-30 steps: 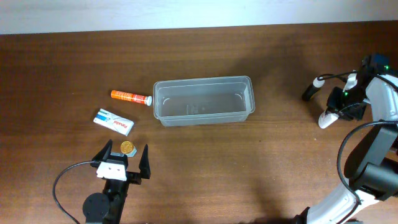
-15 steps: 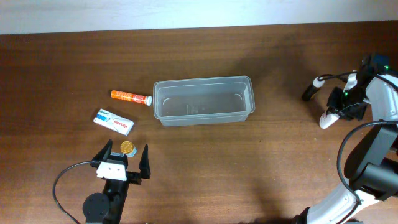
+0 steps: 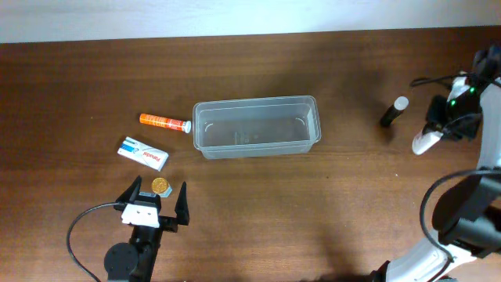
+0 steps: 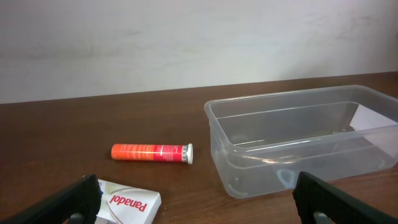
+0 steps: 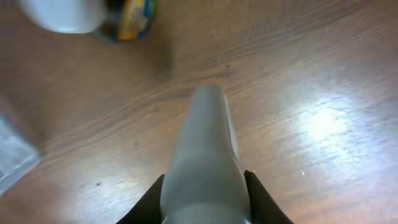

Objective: Pack container
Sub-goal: 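Lift the spray bottle and carry it over the container's right end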

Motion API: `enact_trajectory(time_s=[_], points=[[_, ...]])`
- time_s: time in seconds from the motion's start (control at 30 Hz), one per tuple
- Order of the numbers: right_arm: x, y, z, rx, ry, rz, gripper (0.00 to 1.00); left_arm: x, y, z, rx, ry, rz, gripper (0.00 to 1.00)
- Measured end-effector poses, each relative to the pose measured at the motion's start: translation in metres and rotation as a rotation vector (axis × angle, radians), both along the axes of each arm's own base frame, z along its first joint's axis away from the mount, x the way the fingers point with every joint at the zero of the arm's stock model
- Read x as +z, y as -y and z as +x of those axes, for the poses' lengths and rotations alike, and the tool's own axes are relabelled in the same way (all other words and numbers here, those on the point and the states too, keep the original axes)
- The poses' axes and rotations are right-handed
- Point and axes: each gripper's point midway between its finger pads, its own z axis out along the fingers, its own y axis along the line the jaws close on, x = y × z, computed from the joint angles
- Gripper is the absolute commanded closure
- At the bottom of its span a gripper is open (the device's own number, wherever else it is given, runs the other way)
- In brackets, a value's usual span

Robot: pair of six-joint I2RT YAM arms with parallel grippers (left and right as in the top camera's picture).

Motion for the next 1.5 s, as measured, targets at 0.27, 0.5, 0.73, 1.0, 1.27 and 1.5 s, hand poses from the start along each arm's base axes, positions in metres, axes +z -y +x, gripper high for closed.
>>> enact_trajectory(time_s=[0.27,0.5,0.73,1.0,1.27,1.5], points=[[0.077,-0.064,0.026,0.169,0.206,-0.056,0.92,0.000,0.000,0.000,0.000,0.000,0.000,0.01],[0.118,-0.174,0.060,0.366,0.424,-0.040,0.91,0.000,0.000,0.000,0.000,0.000,0.000,0.01],[0.108,-0.245,0.072,0.407,0.446,-0.069,0.88,0.000,0.000,0.000,0.000,0.000,0.000,0.01],[0.058,-0.275,0.081,0.396,0.335,-0.115,0.88,0.000,0.000,0.000,0.000,0.000,0.000,0.01],[0.023,-0.275,0.085,0.360,0.246,-0.129,0.88,0.000,0.000,0.000,0.000,0.000,0.000,0.01],[0.010,-0.276,0.087,0.337,0.216,-0.128,0.88,0.000,0.000,0.000,0.000,0.000,0.000,0.01]])
